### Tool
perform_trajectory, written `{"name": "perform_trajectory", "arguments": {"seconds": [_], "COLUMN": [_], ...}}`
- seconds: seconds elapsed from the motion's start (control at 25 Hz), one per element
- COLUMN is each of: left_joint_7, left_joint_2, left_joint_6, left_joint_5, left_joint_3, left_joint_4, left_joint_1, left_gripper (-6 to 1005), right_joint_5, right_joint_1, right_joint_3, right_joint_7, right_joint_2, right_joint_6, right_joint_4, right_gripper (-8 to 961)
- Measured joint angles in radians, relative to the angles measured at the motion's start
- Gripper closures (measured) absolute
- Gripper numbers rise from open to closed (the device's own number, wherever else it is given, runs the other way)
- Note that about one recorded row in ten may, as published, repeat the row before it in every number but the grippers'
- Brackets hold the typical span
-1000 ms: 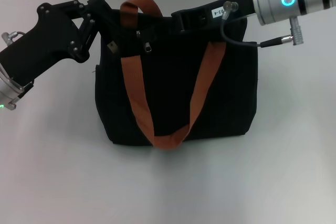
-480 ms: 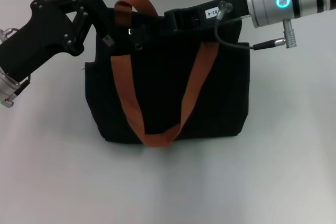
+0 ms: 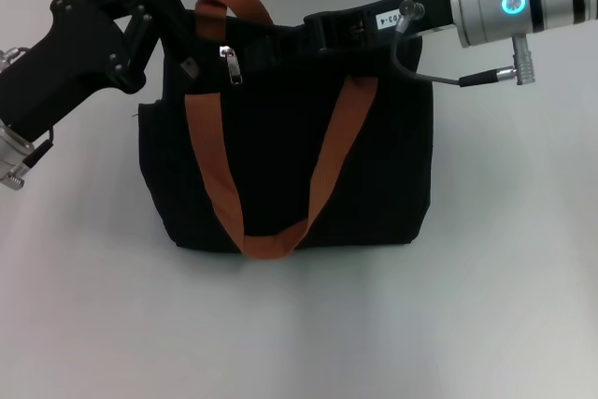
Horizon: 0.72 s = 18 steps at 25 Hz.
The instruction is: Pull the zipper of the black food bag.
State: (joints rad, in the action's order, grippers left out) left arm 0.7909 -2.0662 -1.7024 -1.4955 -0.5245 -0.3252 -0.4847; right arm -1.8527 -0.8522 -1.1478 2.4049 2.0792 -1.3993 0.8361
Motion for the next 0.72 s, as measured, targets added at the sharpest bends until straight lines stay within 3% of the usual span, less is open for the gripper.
{"name": "perform_trajectory", "arguments": {"seconds": [0.72], "left_joint_7": [0.022], "left_joint_2": [-0.005], "left_joint_6": [-0.009], "left_joint_5": [0.000], "left_joint_3": [-0.001], "left_joint_4": [0.000], "left_joint_1": [-0.005], "left_gripper": [973], "right_joint_5": [0.059], "right_joint_1": [-0.018], "right_joint_3": [-0.058], "right_joint_7": [-0.007], "right_joint_2": [0.009], "right_joint_6": [0.034], "right_joint_4": [-0.028], "right_gripper": [706]}}
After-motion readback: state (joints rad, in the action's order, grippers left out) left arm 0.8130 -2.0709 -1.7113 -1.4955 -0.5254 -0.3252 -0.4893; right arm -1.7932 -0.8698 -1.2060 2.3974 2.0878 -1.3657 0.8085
